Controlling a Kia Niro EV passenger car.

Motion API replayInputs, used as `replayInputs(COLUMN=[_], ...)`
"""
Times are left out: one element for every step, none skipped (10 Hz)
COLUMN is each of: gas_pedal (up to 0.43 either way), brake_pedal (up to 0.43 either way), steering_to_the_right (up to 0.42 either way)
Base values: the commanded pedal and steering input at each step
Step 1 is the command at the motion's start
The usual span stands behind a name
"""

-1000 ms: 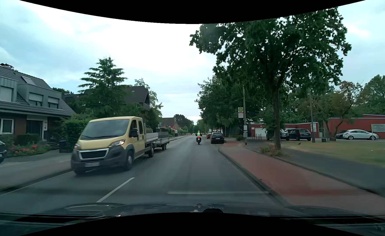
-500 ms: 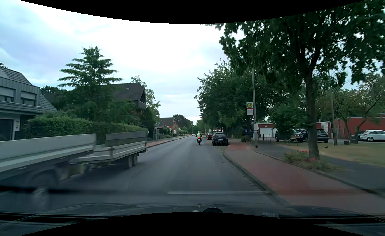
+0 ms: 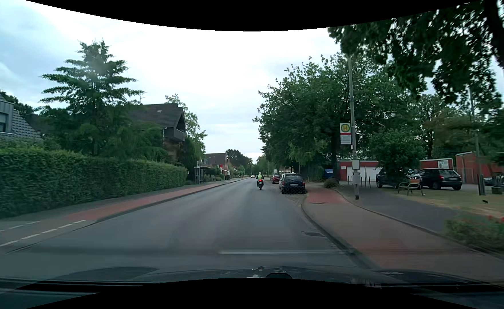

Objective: Follow the waypoints while adhering to traffic rules and regulations

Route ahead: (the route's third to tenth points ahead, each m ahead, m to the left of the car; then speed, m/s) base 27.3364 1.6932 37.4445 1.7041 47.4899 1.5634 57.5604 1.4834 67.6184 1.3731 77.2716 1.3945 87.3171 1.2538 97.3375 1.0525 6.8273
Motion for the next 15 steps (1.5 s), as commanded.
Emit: replayInputs(gas_pedal=[0.13, 0.13, 0.13, 0.13, 0.13, 0.13, 0.13, 0.13, 0.13, 0.13, 0.13, 0.13, 0.13, 0.13, 0.13], brake_pedal=[0.0, 0.0, 0.0, 0.0, 0.0, 0.0, 0.0, 0.0, 0.0, 0.0, 0.0, 0.0, 0.0, 0.0, 0.0], steering_to_the_right=[0.0, 0.0, 0.0, 0.0, 0.0, -0.001, -0.003, -0.006, -0.01, -0.015, -0.017, -0.018, -0.019, -0.018, -0.018])
